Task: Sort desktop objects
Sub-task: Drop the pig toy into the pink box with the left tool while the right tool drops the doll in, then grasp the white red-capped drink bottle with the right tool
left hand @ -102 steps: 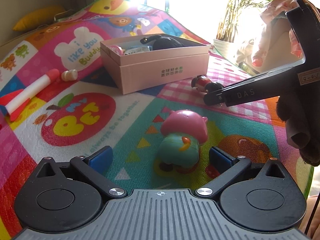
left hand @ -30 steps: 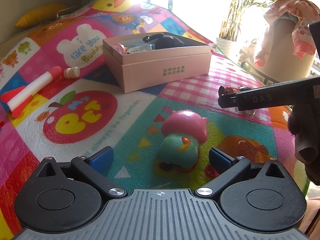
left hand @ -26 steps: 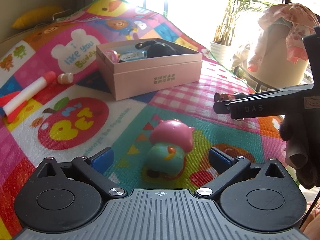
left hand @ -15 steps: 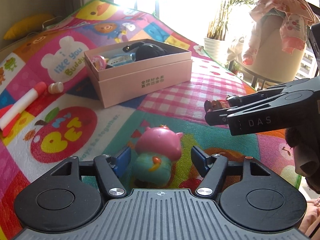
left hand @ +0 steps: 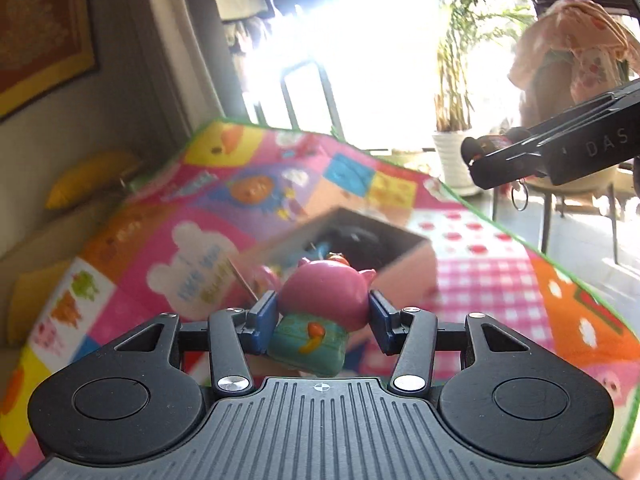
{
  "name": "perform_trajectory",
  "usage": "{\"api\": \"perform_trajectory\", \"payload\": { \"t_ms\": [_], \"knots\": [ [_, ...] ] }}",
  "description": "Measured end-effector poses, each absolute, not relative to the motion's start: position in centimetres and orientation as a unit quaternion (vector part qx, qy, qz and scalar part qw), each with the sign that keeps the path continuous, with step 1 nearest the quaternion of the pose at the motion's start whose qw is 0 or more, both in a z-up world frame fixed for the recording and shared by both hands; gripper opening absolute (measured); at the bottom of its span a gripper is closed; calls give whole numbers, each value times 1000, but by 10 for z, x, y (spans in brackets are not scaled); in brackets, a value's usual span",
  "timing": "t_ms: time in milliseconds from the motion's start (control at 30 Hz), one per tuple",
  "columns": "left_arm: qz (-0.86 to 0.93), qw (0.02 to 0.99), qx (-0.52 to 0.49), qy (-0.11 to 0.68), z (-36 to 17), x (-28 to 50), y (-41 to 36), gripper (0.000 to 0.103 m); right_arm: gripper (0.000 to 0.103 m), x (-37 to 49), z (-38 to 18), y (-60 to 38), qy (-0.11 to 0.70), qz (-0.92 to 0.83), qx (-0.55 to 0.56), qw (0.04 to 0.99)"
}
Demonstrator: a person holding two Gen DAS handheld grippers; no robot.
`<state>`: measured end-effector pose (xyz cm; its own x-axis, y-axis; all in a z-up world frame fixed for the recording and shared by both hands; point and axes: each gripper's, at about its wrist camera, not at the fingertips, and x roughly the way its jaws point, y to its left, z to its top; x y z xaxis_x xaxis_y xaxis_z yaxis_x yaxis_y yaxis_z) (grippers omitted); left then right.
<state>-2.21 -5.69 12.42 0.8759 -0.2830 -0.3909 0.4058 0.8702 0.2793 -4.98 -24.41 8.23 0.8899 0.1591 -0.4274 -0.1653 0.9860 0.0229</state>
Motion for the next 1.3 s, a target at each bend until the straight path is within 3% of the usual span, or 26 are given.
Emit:
{"api": "perform_trajectory", "payload": {
  "t_ms": [100,233,267,300,467,733,1000,1100,1300],
  "knots": [
    [-162,961,162,156,151,8,-58,54,66,-28,123,-247,174,80,-10,981],
    [-157,965,126,166,152,55,-61,58,66,30,166,-245,178,87,12,980],
    [-159,965,115,173,147,66,-60,72,66,44,171,-242,181,88,14,979],
    [-159,964,106,182,141,74,-58,78,66,60,174,-237,184,88,13,979],
    [-159,959,88,217,103,72,-24,96,66,121,147,-214,241,106,22,965],
    [-150,943,99,279,54,52,31,98,67,177,63,-173,363,130,28,922],
    [-113,946,70,296,31,56,70,101,67,181,52,-142,384,132,-11,914],
    [-90,949,74,294,30,56,79,102,31,179,53,-120,380,142,-41,913],
    [-47,949,53,306,23,61,105,102,33,201,52,-57,411,194,-22,890]
  ]
}}
